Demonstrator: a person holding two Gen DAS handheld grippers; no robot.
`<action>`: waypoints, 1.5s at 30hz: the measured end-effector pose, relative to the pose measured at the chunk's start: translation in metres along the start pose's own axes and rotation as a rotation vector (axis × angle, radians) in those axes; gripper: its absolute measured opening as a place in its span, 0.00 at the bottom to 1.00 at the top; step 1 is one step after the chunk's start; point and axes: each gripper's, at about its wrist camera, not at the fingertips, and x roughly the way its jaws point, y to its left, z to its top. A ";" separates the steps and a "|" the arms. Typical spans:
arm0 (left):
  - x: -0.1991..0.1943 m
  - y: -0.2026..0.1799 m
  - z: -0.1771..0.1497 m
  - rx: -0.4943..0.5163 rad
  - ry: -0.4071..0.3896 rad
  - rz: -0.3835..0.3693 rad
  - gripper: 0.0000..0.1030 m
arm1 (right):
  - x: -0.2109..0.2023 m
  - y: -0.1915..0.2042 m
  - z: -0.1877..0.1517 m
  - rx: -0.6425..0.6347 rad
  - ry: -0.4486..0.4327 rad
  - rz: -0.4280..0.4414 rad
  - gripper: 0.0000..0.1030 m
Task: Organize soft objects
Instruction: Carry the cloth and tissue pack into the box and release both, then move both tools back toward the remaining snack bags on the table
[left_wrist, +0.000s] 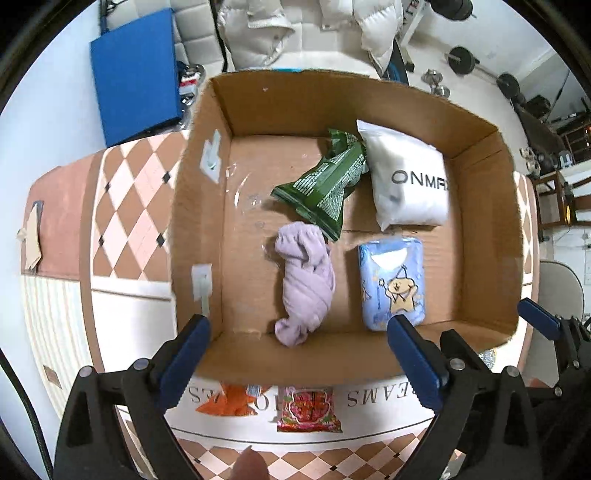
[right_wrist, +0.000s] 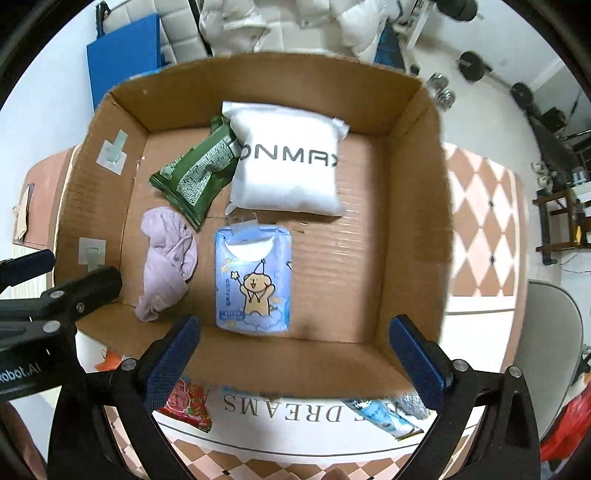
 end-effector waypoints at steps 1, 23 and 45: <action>-0.006 0.002 -0.003 0.001 -0.012 0.000 0.95 | -0.007 0.000 -0.007 0.002 -0.023 -0.001 1.00; -0.138 0.015 -0.084 -0.008 -0.334 0.091 0.95 | -0.159 -0.023 -0.088 0.086 -0.253 0.083 1.00; 0.133 0.085 -0.103 0.021 0.234 0.067 0.46 | 0.020 0.060 -0.150 0.094 0.116 0.155 1.00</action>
